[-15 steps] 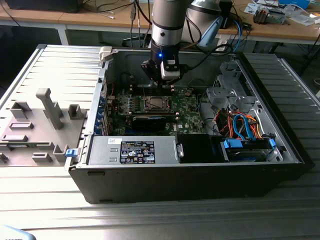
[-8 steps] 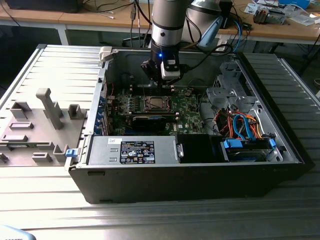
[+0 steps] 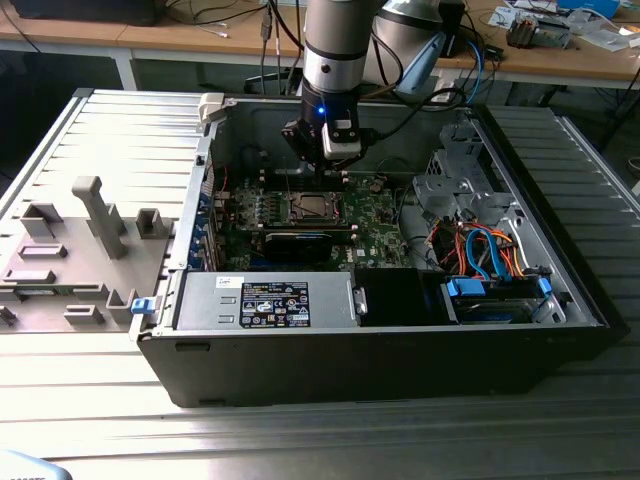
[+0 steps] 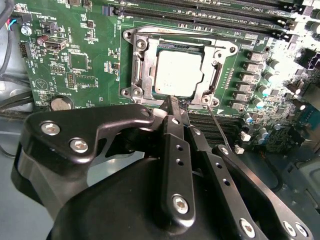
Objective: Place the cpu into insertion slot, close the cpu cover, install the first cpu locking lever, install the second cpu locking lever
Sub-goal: 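Install the first cpu locking lever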
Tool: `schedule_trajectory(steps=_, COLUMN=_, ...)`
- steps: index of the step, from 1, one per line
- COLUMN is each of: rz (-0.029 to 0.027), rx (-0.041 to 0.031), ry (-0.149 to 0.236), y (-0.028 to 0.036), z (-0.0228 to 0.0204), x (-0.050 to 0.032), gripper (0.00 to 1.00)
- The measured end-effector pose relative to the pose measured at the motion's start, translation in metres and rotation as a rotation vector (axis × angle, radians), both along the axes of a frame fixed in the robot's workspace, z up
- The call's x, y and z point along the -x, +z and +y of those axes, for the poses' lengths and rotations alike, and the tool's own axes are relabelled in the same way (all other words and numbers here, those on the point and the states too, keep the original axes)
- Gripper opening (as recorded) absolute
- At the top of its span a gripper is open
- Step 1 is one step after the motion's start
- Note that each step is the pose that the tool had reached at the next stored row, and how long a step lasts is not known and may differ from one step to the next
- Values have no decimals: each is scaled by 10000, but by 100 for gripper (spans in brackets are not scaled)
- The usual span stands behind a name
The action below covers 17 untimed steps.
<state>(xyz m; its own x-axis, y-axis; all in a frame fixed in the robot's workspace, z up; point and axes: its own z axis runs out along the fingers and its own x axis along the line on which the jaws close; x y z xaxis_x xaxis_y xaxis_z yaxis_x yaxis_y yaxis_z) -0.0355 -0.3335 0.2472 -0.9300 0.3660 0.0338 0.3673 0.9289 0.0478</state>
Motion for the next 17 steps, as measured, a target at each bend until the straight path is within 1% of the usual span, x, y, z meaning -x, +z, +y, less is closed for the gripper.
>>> schedule_trajectory(steps=17, rz=0, rx=0, ry=162, y=0, z=0, x=0, gripper=11)
